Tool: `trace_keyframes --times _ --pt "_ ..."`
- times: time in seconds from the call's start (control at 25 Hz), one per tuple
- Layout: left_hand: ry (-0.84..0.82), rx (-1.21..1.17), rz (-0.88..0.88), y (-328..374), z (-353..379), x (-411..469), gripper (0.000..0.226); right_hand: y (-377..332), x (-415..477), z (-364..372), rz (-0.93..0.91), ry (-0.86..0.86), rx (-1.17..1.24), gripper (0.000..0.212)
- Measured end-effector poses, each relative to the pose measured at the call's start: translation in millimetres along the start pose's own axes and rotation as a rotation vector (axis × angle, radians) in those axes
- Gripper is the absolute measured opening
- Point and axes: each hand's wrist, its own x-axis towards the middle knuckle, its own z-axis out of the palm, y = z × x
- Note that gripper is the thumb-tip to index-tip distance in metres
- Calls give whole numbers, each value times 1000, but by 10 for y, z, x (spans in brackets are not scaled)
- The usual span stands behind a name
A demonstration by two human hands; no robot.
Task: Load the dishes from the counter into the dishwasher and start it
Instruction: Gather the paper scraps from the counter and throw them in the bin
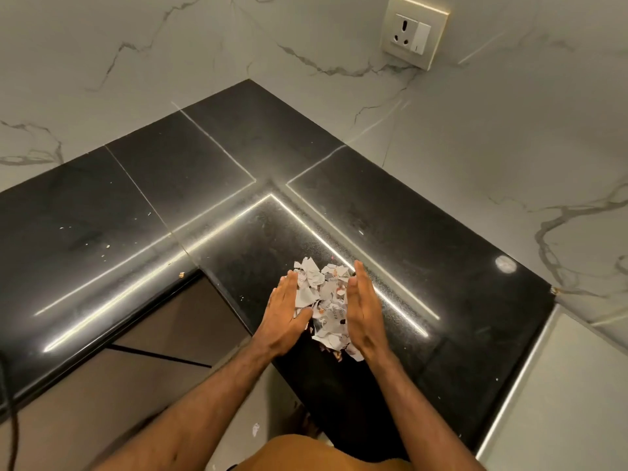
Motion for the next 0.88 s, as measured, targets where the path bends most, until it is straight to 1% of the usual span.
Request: trace_keyframes --times 0.12,0.2,0.28,0.36,0.4,0.52,0.6,0.64,0.72,0.88 --pt "9 -4 39 -44 -165 39 93 -36 -69 -338 -43 -93 -55 74" --pt "-73 50 90 -19 -303 79 99 5 -142 -564 -84 -181 -80 87" --pt "-172 131 136 25 -355 129 108 63 -172 -662 -119 -329 -155 101" --pt "-235 219 179 70 -333 176 115 97 -143 -629 -172 -474 -319 110" --pt "-247 271 198 92 -318 203 118 98 -106 -595 -206 -511 -416 113" --pt "-225 458 222 144 -297 268 131 -5 11 -530 -235 -537 -648 125" --pt "-262 538 195 163 -302 312 135 -116 56 -493 -212 -556 -772 129" --pt "-288 560 189 158 -298 325 134 -164 65 -457 -208 -556 -830 127" --pt "-313 587 188 166 -267 315 129 -221 62 -375 -205 -542 -905 115" --pt "-346 598 199 280 -253 302 115 -275 92 -296 -179 -498 -915 88"
